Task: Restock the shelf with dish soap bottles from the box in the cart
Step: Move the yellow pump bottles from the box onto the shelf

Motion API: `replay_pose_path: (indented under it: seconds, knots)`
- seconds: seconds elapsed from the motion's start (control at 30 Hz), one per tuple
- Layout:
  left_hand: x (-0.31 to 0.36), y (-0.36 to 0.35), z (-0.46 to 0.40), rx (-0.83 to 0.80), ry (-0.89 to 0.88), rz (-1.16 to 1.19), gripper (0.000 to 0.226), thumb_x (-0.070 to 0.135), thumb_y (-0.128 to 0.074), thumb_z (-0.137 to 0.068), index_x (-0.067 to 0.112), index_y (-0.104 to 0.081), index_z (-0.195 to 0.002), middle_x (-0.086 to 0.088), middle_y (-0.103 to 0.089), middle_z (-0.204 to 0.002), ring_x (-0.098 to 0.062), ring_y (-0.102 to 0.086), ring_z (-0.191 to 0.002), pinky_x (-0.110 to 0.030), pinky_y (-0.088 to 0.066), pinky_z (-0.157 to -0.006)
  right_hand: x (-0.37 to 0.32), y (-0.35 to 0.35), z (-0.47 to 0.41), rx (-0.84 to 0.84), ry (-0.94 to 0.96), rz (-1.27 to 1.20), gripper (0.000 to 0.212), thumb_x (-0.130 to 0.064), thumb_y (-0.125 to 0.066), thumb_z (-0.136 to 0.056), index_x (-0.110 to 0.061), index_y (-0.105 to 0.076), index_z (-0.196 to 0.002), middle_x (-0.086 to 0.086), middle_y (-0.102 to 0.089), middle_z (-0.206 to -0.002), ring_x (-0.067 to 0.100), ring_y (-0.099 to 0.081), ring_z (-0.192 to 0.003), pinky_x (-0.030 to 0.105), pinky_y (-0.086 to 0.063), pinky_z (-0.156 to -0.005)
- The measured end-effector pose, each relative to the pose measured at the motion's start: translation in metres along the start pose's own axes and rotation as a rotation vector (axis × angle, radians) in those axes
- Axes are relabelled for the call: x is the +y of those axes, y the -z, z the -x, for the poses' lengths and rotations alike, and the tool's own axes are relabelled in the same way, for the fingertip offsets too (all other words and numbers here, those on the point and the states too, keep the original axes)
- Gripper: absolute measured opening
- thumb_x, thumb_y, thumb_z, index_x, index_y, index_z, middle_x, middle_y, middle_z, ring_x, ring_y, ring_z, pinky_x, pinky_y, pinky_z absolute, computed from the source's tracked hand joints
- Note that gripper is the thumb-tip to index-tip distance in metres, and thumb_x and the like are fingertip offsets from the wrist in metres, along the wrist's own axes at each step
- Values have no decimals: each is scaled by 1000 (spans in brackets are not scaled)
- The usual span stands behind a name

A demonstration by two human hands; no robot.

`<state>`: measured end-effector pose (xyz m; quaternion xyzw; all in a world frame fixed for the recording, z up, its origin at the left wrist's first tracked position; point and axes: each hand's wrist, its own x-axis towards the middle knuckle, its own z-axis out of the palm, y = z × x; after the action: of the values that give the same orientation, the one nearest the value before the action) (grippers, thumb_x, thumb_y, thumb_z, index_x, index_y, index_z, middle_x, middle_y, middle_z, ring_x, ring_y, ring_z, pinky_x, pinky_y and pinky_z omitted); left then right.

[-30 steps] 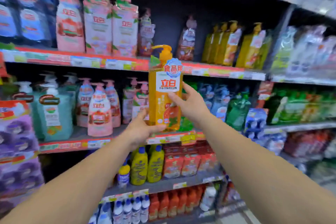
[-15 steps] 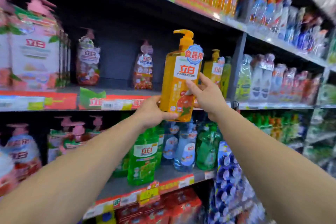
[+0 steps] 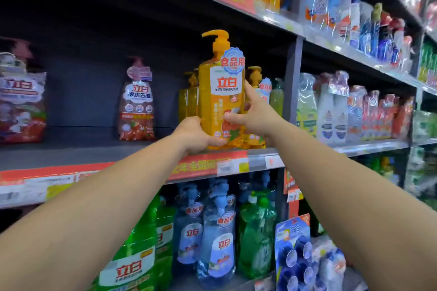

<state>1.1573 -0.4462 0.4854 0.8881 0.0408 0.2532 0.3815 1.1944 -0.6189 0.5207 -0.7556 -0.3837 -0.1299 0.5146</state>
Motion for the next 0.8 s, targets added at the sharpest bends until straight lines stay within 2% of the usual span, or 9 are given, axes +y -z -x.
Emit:
replay_pose_path:
  seconds: [0.17,0.27,0.33,0.4,0.47,0.53,0.6,0.7,0.8]
  knots:
    - [0,-20,-31,30,98,-123,45,40,-88,-65,22,-66,-100,5,-66,-96,-17,-62,-93,-29,-47,-81,56,0,-39,-15,44,-67,85,-19,-76,-83,-40,-24,-147,-21,-56,-101,10,-60,-102,27,-54,-75]
    - [1,-28,-40,38,168,-223,57,45,-87,-63,16,-66,-106,1,-68,-103,-19,-62,-93,-29,-45,-77,77,1,-52,-42,57,-75,83,-24,-77,-81,-37,-29,-146,-20,-56,-102,13,-59,-108,34,-56,-83]
    - [4,-32,-42,59,215,-275,61,49,-87,-62,14,-65,-106,0,-67,-103,-20,-62,-93,-29,-45,-76,85,5,-54,-24,91,-23,76,-29,-77,-81,-32,-35,-145,-19,-53,-99,10,-56,-104,31,-55,-81]
    - [8,-34,-41,72,250,-315,57,49,-86,-63,14,-62,-100,1,-64,-97,-20,-60,-93,-30,-45,-78,90,10,-54,38,152,112,68,-38,-76,-81,-26,-43,-139,-22,-49,-91,2,-51,-87,17,-44,-66]
    - [11,-35,-41,72,277,-338,61,50,-87,-61,13,-62,-103,2,-66,-100,-20,-61,-96,-34,-49,-86,101,20,-53,162,178,194,59,-51,-74,-78,-26,-48,-124,-18,-50,-85,2,-51,-76,18,-36,-56]
    - [14,-37,-42,73,298,-335,66,48,-89,-59,14,-65,-109,0,-68,-108,-20,-63,-99,-38,-50,-93,116,30,-51,315,144,145,54,-53,-75,-75,-26,-47,-112,-9,-54,-94,11,-58,-82,26,-40,-59]
    - [16,-40,-43,88,319,-344,67,48,-89,-58,15,-64,-111,0,-68,-109,-21,-63,-100,-41,-50,-95,130,41,-53,423,70,86,64,-48,-78,-73,-22,-46,-122,-1,-56,-112,19,-60,-100,33,-48,-75]
    - [20,-46,-43,125,352,-354,70,50,-89,-56,15,-63,-111,-1,-68,-108,-22,-64,-99,-44,-50,-95,148,46,-66,280,-136,-9,103,-44,-83,-69,-13,-24,-148,7,-48,-139,27,-49,-128,47,-46,-101]
    - [22,-49,-42,142,366,-363,73,53,-90,-52,15,-64,-109,-2,-69,-106,-22,-65,-96,-44,-52,-93,154,47,-80,27,-306,-287,112,-36,-93,-56,-13,-27,-145,6,-54,-133,27,-54,-122,50,-48,-100]
